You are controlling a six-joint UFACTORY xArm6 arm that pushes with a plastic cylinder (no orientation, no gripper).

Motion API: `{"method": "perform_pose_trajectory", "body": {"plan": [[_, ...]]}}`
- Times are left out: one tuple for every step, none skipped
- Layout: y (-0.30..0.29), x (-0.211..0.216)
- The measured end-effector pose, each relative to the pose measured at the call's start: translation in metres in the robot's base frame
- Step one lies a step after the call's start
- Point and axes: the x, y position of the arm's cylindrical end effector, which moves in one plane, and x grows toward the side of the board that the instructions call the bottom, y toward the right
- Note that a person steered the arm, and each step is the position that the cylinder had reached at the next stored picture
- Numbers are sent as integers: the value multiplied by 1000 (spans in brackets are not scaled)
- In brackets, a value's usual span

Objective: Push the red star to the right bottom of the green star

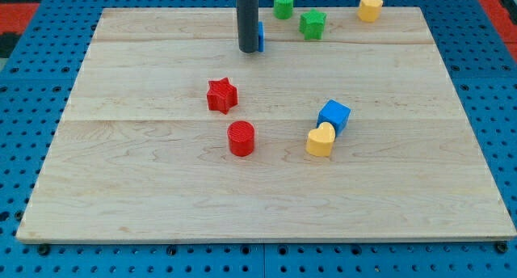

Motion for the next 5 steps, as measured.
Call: {"method": "perform_pose_trajectory", "body": {"plan": [[-1,23],[-3,97],[-6,169],[-67,188],[-111,165]]}}
